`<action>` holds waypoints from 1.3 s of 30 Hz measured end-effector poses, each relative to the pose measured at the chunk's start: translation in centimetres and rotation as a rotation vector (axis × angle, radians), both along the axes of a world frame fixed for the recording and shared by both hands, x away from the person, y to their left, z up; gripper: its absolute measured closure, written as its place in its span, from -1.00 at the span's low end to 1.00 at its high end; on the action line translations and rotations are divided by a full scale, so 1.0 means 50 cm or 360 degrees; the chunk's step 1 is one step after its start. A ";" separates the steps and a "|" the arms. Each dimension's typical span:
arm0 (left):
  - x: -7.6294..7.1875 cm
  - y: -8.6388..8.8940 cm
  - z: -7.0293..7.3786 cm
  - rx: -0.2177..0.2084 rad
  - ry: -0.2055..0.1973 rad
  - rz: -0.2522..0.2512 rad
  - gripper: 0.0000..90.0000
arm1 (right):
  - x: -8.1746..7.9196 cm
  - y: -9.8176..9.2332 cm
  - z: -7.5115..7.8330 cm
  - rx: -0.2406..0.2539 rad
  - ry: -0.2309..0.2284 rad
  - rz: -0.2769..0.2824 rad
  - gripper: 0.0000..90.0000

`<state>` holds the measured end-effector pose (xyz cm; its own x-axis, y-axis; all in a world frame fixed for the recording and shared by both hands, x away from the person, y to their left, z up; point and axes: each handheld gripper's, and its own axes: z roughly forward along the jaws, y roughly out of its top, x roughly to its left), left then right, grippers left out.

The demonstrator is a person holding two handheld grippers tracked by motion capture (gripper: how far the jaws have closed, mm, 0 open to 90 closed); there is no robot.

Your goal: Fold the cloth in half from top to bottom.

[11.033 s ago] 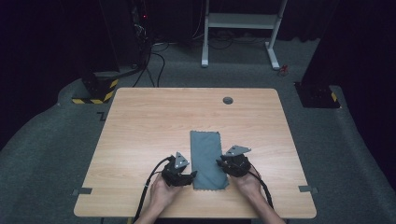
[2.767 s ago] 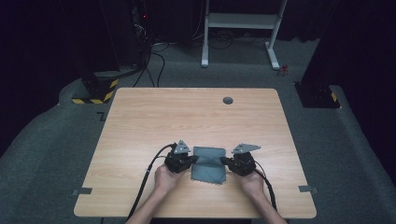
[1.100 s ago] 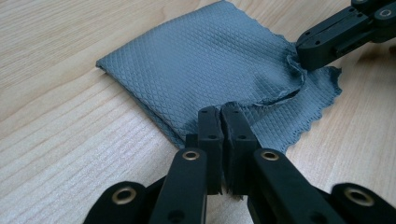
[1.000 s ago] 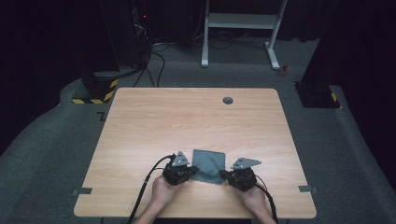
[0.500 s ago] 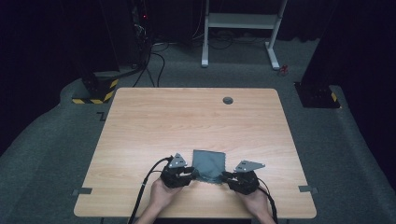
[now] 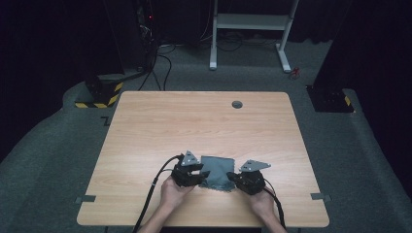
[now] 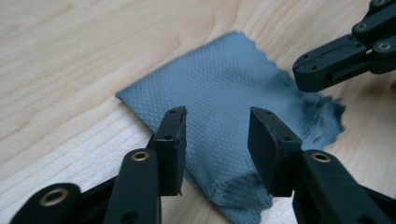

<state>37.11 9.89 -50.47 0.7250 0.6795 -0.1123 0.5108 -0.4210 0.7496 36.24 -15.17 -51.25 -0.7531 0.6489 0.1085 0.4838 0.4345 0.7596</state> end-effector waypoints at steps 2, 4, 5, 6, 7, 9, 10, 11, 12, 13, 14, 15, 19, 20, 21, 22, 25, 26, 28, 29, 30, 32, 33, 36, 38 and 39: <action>0.000 -0.001 -0.006 0.0015 0.0016 -0.0009 0.23 | 0.001 0.003 -0.003 -0.0003 0.0019 0.0003 0.98; -0.008 0.000 -0.014 0.0039 0.0028 -0.0033 0.21 | -0.003 0.005 -0.011 -0.0021 0.0023 0.0018 0.97; -0.012 0.003 -0.015 0.0050 0.0024 -0.0039 0.21 | -0.005 0.004 -0.012 -0.0023 0.0023 0.0030 0.96; -0.016 0.005 -0.017 0.0050 0.0026 -0.0040 0.20 | -0.008 0.003 -0.013 -0.0025 0.0028 0.0040 0.94; -0.019 0.008 -0.017 0.0071 0.0023 -0.0044 0.20 | -0.012 0.002 -0.015 -0.0031 0.0031 0.0049 0.92; -0.024 0.012 -0.019 0.0109 0.0021 -0.0052 0.18 | -0.020 -0.002 -0.019 -0.0049 0.0023 0.0071 0.87; -0.024 0.012 -0.019 0.0109 0.0021 -0.0052 0.18 | -0.023 -0.004 -0.019 -0.0046 0.0016 0.0078 0.87; -0.031 0.017 -0.024 0.0138 0.0007 -0.0065 0.17 | -0.026 -0.008 -0.018 -0.0050 0.0016 0.0083 0.85; -0.032 0.019 -0.024 0.0144 0.0002 -0.0066 0.17 | -0.028 -0.012 -0.018 -0.0062 0.0008 0.0094 0.84; -0.034 0.020 -0.023 0.0151 -0.0002 -0.0070 0.16 | -0.030 -0.014 -0.017 -0.0075 0.0006 0.0097 0.82; -0.035 0.022 -0.023 0.0148 0.0004 -0.0077 0.16 | -0.033 -0.016 -0.016 -0.0104 -0.0005 0.0099 0.81; -0.035 0.022 -0.023 0.0148 0.0004 -0.0077 0.16 | -0.034 -0.020 -0.015 -0.0115 -0.0014 0.0106 0.80; -0.034 0.035 -0.012 0.0062 0.0028 -0.0119 0.10 | -0.022 -0.041 -0.004 -0.0074 -0.0010 0.0016 0.80; -0.033 0.038 -0.008 0.0053 0.0025 -0.0118 0.10 | -0.016 -0.045 0.001 -0.0051 -0.0012 -0.0019 0.80; -0.027 0.042 -0.003 0.0022 0.0021 -0.0103 0.10 | -0.009 -0.048 0.004 -0.0032 -0.0018 -0.0040 0.77; -0.021 0.044 0.002 -0.0002 0.0009 -0.0085 0.10 | 0.003 -0.048 0.008 -0.0014 -0.0018 -0.0085 0.77; 0.009 0.038 0.010 -0.0032 0.0009 -0.0046 0.12 | 0.039 -0.041 0.011 0.0061 0.0033 -0.0141 0.79; 0.027 0.032 0.011 -0.0045 0.0021 -0.0039 0.13 | 0.047 -0.036 0.012 0.0074 0.0041 -0.0146 0.80; 0.050 0.021 0.011 -0.0073 0.0034 -0.0025 0.16 | 0.072 -0.016 0.013 0.0077 0.0054 -0.0152 0.82; 0.065 0.012 0.010 -0.0073 0.0031 -0.0016 0.16 | 0.079 -0.008 0.012 0.0076 0.0070 -0.0159 0.82; 0.073 0.007 0.009 -0.0070 0.0029 -0.0011 0.16 | 0.092 0.003 0.009 0.0085 0.0080 -0.0160 0.83; 0.095 -0.003 0.003 -0.0067 0.0042 0.0015 0.16 | 0.106 0.018 0.005 0.0086 0.0098 -0.0168 0.84; 0.095 -0.003 0.003 -0.0067 0.0042 0.0015 0.16 | 0.106 0.018 0.005 0.0086 0.0098 -0.0168 0.84; 0.115 -0.008 -0.019 0.0036 0.0086 0.0054 0.17 | 0.125 0.029 -0.008 0.0012 0.0124 -0.0192 0.84; 0.116 -0.002 -0.022 0.0040 0.0069 0.0050 0.22 | 0.128 0.019 -0.017 0.0016 0.0142 -0.0212 0.87; 0.116 0.000 -0.021 0.0075 0.0066 0.0071 0.22 | 0.129 0.014 -0.017 0.0007 0.0123 -0.0218 0.87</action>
<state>42.93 9.87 -51.52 0.6893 0.7162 -0.1089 0.5600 -0.4314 0.7073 42.68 -14.49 -52.08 -0.6467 0.7445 0.1657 0.5956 0.3572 0.7195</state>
